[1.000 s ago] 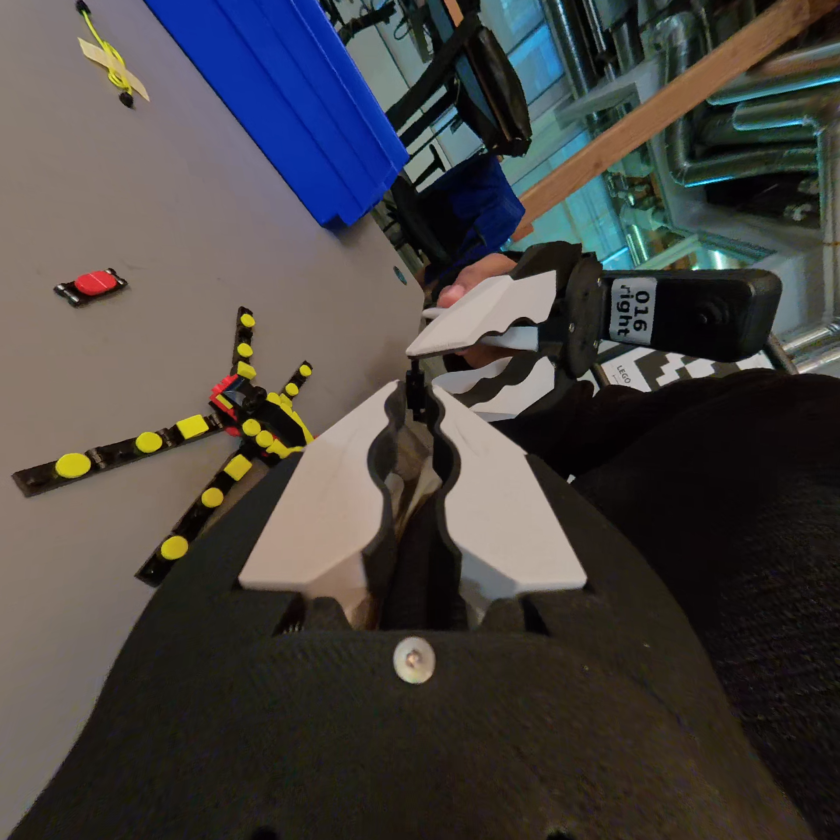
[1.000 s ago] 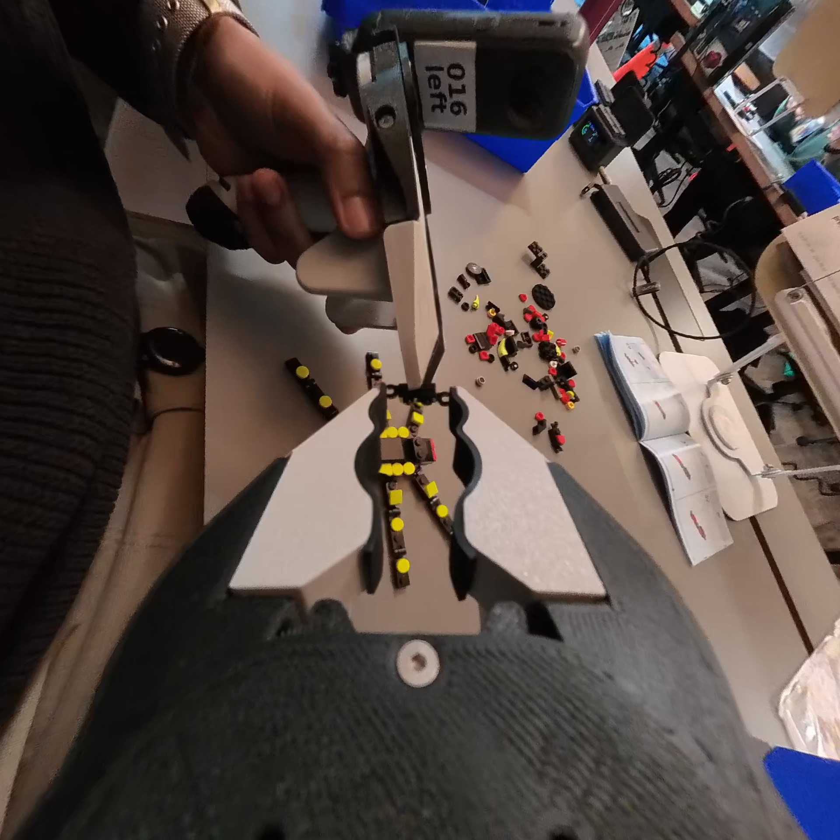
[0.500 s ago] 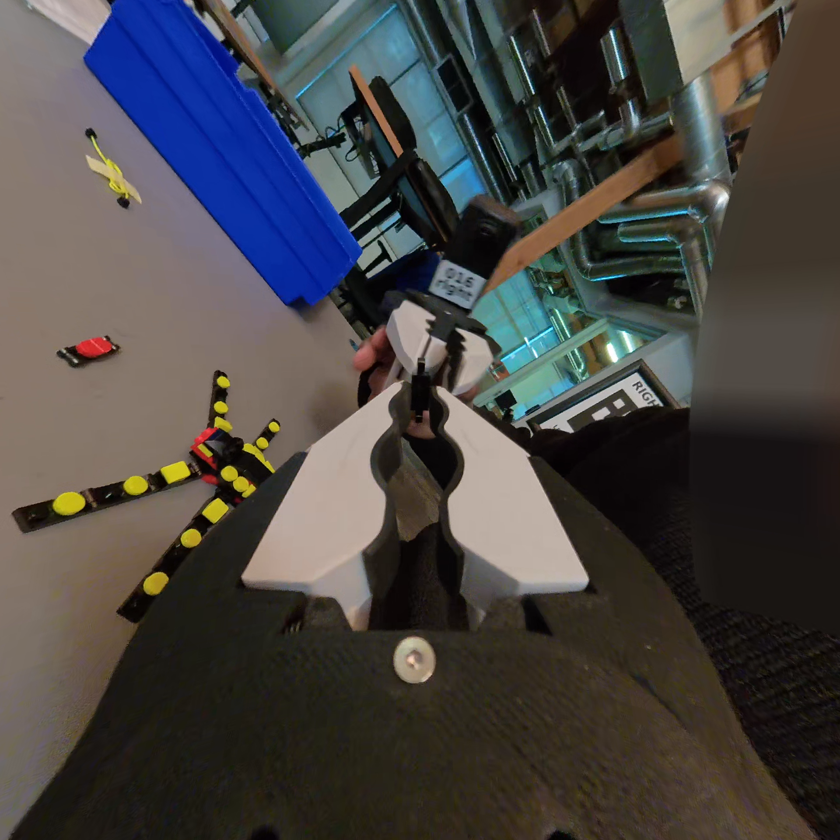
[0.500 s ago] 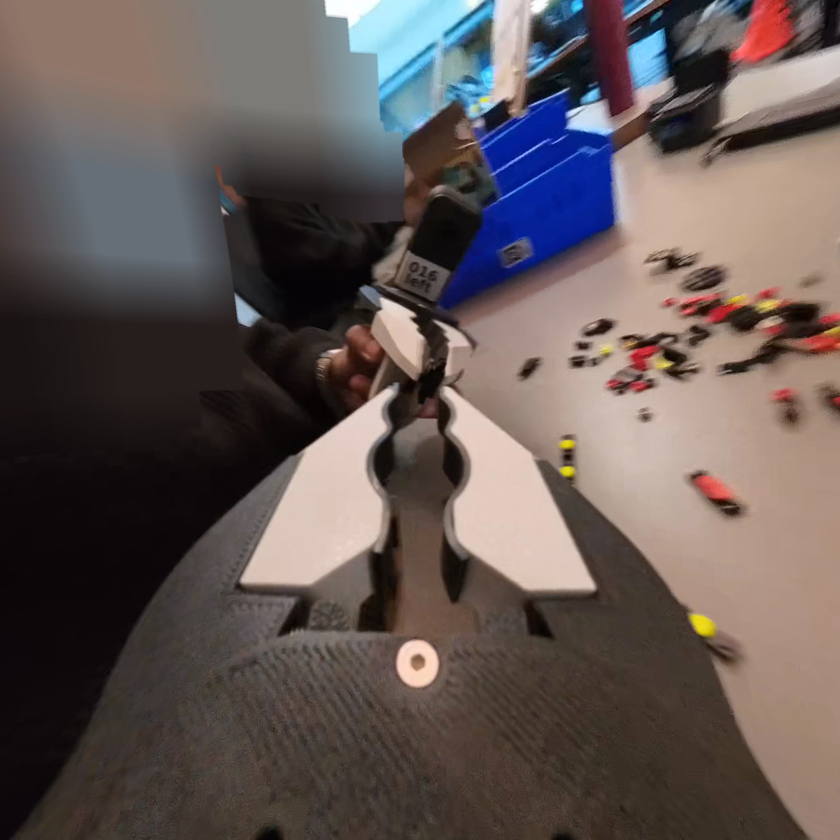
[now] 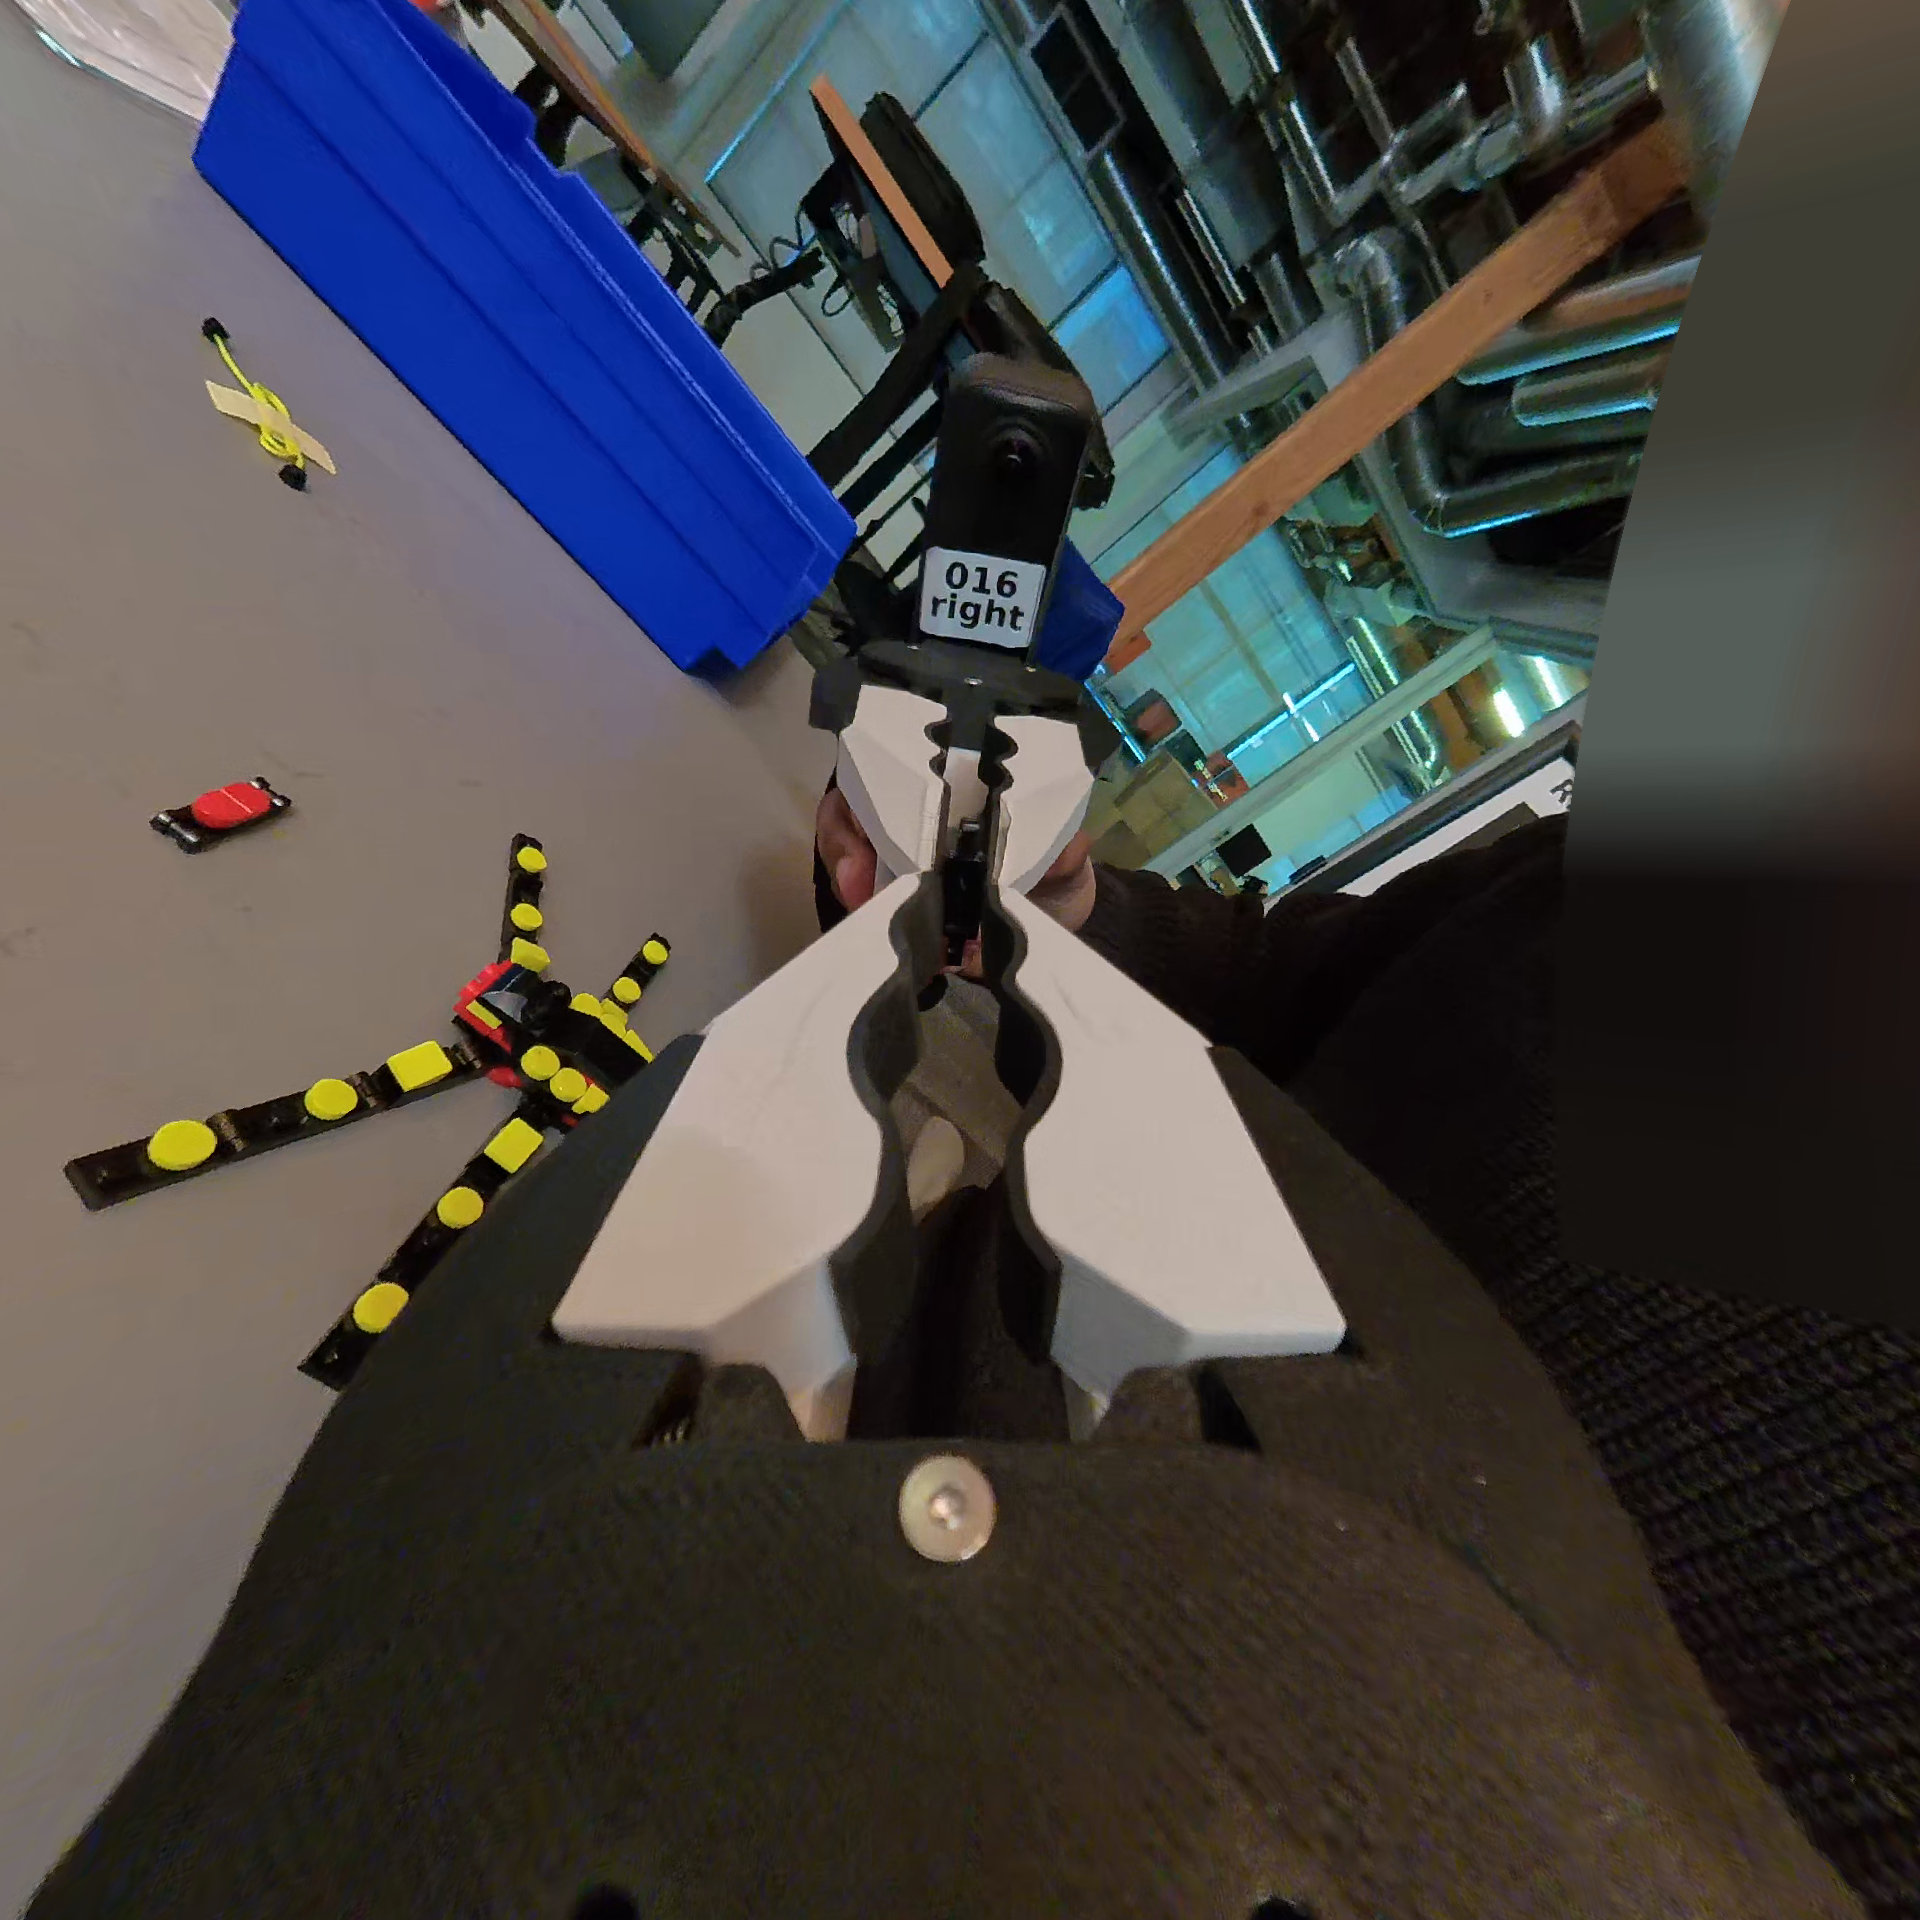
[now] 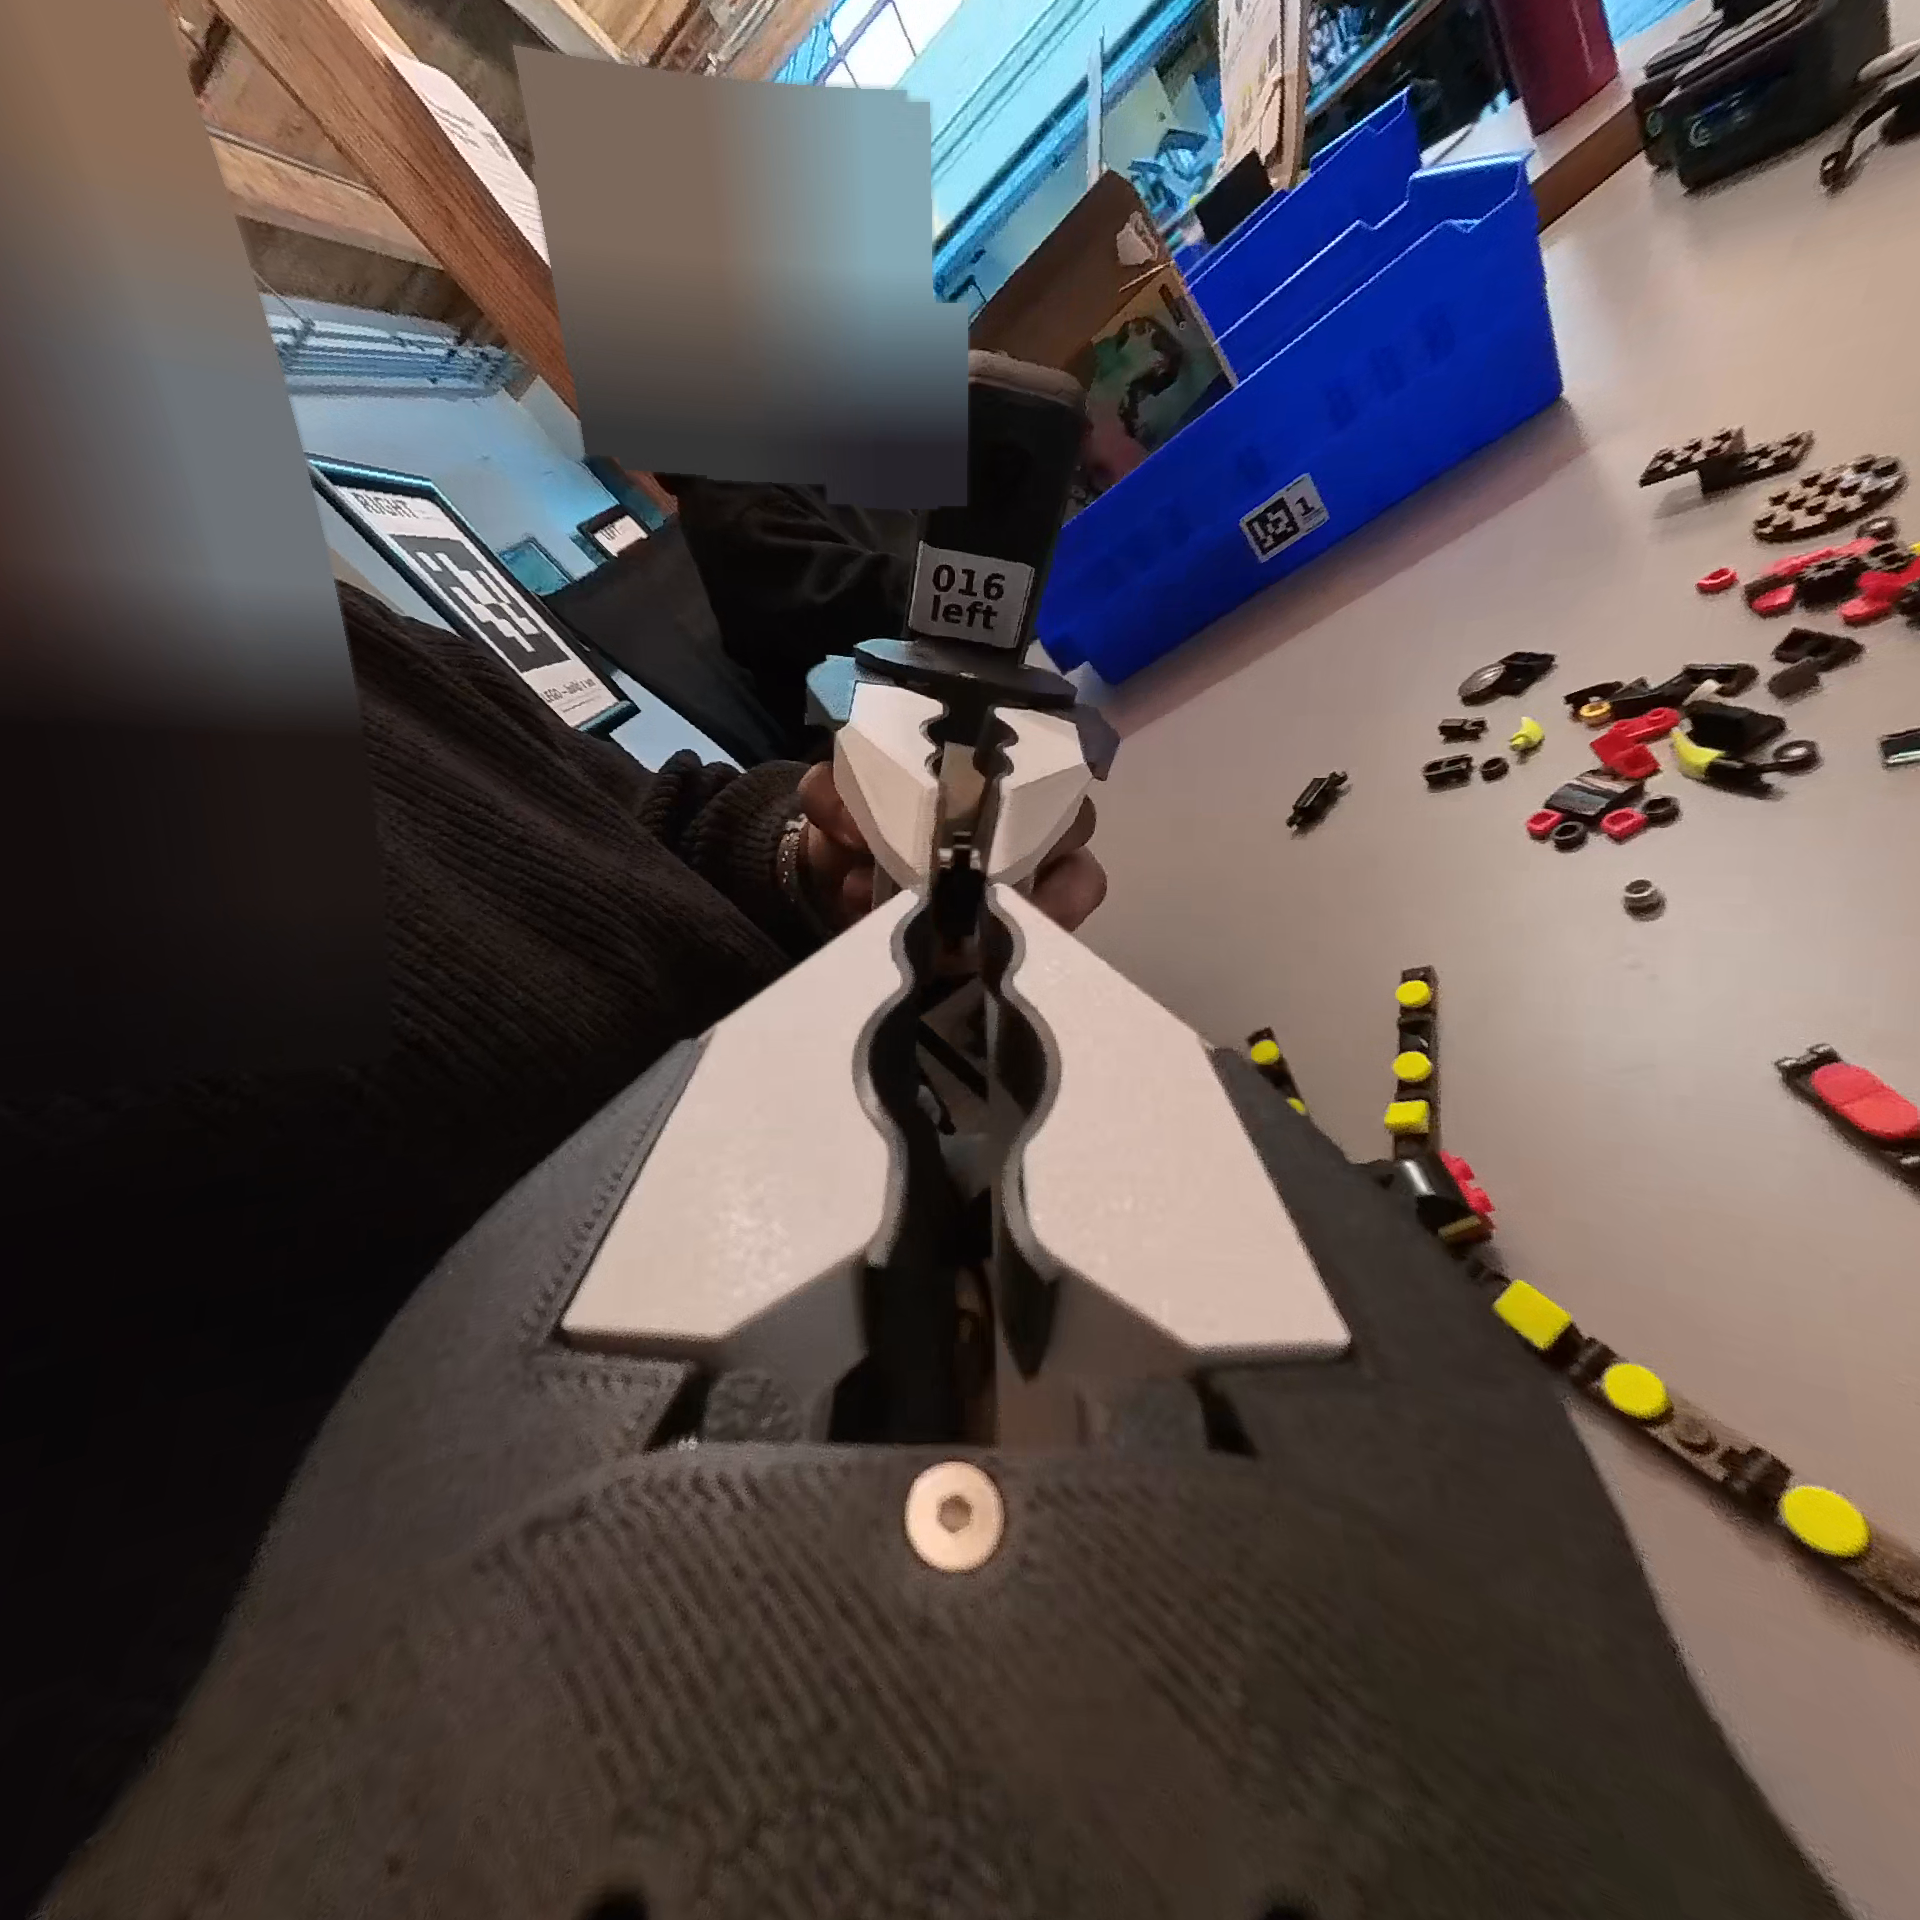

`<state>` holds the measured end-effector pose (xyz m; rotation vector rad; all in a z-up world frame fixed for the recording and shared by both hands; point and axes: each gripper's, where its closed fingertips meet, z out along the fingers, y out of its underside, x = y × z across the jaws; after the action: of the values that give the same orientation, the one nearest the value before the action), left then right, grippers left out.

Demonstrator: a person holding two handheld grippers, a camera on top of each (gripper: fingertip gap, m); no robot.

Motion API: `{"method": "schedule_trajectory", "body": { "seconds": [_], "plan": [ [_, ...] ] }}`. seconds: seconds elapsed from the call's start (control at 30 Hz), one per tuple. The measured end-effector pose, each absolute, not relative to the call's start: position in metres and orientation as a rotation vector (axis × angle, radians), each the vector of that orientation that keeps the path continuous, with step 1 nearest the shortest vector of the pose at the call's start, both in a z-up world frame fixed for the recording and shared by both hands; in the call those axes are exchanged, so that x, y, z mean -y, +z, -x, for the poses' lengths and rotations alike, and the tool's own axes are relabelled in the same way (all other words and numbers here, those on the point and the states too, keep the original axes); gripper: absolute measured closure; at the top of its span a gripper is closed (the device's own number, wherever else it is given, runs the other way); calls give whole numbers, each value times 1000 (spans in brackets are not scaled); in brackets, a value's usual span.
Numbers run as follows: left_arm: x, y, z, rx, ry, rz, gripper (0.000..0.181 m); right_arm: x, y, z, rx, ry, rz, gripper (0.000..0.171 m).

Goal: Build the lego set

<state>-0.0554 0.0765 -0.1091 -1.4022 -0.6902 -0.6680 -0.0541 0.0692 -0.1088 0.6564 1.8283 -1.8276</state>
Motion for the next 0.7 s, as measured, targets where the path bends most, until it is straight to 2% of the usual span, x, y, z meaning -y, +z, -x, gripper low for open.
{"method": "schedule_trajectory", "body": {
  "seconds": [0.7],
  "plan": [
    [-77, -96, 53, 687, -590, 1353, 179, -71, -96, 54, -1811, -1829, -646, 166]
  ]
}}
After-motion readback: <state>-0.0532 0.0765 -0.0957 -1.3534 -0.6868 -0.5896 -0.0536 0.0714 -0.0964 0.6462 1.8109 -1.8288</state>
